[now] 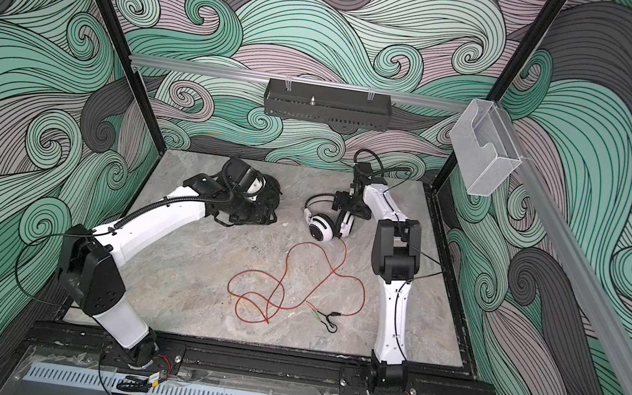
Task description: Wrap the headphones
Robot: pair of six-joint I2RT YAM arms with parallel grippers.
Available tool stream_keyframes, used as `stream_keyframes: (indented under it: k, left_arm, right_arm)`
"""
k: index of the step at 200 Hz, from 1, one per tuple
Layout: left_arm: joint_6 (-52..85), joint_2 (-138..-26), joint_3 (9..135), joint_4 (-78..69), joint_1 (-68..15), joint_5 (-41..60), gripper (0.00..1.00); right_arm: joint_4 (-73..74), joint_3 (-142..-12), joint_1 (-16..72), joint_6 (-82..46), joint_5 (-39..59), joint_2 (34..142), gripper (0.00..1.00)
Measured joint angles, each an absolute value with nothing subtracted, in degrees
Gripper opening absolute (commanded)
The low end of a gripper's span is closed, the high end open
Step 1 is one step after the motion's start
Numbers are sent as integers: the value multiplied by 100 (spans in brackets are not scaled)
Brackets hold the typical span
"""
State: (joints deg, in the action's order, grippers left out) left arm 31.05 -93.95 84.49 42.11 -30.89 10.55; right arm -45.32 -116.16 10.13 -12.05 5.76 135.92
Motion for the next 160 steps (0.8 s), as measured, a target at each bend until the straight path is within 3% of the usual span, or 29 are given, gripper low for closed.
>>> stream_keyframes:
  k: [50,81,112,160]
  left_arm:
    - [3103,-9384,8298,4185,-3089,1059,70]
    - [3105,-9325,8147,4178,-3089,1059,70]
    - [3105,-9284,8119,4189,-3089,1057,70]
    - [3035,-9273,8156,4233,-3087,1035,70]
  right_arm:
    - [-4976,-12560,1033,-766,381,14180,80]
    - [-5074,-12991,1015,-578,316,14488,62]
    - [-5216,-13314,1017,-443,252,14693,54]
    - [-5330,-13463,1028,-246,183,14796,16]
